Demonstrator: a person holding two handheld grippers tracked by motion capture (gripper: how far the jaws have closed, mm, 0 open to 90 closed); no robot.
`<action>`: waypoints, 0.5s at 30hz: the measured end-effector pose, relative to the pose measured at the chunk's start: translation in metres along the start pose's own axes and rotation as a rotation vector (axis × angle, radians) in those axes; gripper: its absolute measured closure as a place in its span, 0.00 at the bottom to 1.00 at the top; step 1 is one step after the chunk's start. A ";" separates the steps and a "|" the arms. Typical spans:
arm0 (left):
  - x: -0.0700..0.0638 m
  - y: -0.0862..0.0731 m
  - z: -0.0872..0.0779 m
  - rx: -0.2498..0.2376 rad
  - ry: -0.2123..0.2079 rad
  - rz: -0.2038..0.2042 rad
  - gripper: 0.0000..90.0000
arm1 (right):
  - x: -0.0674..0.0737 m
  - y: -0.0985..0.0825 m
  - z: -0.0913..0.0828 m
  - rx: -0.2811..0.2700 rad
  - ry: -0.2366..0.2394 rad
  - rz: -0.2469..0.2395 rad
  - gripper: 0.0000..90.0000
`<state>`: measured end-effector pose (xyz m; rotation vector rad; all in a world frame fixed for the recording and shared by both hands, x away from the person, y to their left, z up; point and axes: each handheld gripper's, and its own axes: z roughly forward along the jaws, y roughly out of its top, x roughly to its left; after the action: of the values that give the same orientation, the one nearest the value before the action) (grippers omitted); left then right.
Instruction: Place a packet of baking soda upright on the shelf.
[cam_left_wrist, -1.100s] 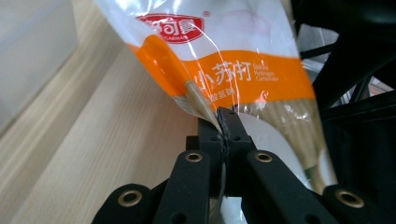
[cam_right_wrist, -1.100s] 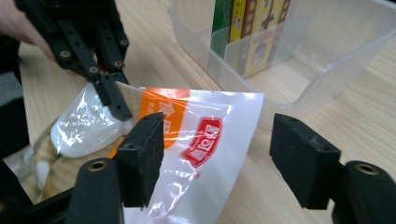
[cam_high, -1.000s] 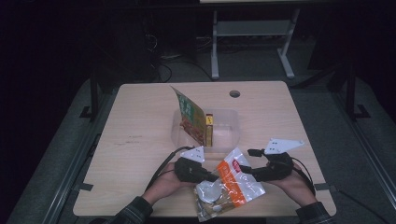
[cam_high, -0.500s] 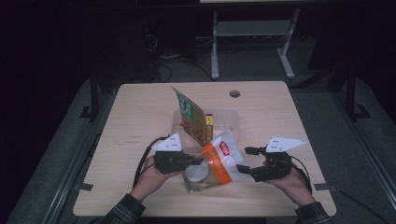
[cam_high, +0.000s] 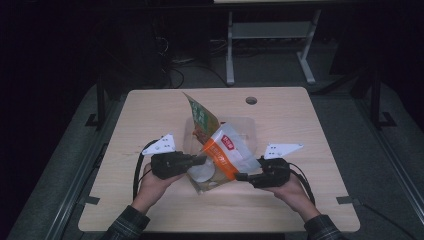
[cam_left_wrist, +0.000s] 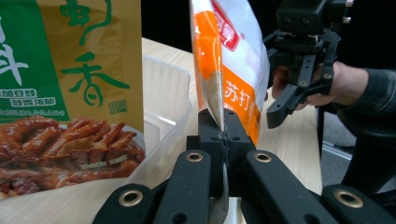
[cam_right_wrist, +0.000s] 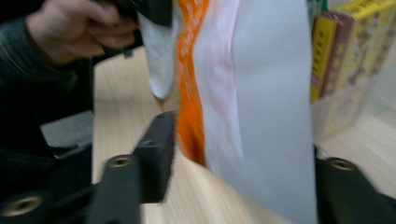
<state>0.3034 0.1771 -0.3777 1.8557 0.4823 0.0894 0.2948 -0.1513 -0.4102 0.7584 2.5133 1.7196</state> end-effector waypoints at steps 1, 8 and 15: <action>0.000 0.000 0.000 0.001 -0.002 -0.004 1.00 | 0.000 0.001 0.000 -0.014 0.015 0.005 0.68; 0.000 -0.001 0.008 0.018 0.012 0.003 1.00 | 0.002 0.005 -0.004 -0.066 0.102 0.013 1.00; -0.004 -0.007 0.032 0.074 -0.006 0.025 0.98 | 0.012 0.017 -0.014 -0.093 0.090 -0.083 1.00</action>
<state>0.3074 0.1484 -0.3941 1.9343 0.4636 0.0835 0.2868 -0.1537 -0.3866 0.5757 2.4603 1.8680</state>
